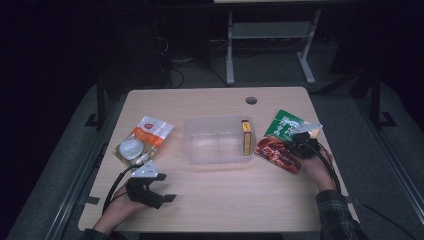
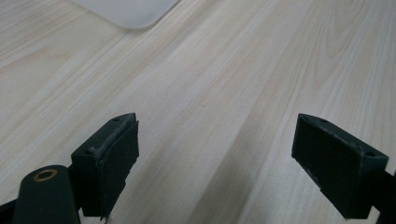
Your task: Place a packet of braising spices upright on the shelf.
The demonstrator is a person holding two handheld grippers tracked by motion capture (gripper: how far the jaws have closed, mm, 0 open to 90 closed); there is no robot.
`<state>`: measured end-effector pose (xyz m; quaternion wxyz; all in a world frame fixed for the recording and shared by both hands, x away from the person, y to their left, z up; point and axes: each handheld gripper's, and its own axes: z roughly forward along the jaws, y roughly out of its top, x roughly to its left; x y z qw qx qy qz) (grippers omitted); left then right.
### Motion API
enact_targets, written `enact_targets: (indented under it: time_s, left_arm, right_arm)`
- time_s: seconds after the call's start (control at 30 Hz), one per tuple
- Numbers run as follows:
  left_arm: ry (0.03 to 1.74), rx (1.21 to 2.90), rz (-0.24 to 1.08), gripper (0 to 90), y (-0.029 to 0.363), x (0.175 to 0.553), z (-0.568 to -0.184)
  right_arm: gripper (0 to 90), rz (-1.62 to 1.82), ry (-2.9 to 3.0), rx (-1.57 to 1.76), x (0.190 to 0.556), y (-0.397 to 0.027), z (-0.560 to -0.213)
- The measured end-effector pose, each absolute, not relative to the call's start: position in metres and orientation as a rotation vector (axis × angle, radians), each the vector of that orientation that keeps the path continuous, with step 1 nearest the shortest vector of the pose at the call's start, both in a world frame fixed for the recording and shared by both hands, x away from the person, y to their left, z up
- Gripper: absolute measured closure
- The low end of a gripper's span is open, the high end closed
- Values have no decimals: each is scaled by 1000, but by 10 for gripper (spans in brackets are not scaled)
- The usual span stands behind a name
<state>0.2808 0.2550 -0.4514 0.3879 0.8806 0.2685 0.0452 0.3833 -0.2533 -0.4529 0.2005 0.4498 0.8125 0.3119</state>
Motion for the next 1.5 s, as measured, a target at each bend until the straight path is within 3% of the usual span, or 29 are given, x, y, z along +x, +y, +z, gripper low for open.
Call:
enact_targets:
  time_s: [0.5,1.1,1.5]
  left_arm:
    - [674,2254,109,144,255,281,-453]
    - [687,2255,88,144,255,280,-453]
    - [679,2261,83,144,254,281,-454]
  right_arm:
    - [900,672,2384,1154,397,-239,-460]
    - [900,663,2479,1041,372,-236,-458]
    - [900,768,2431,1091,400,-218,-459]
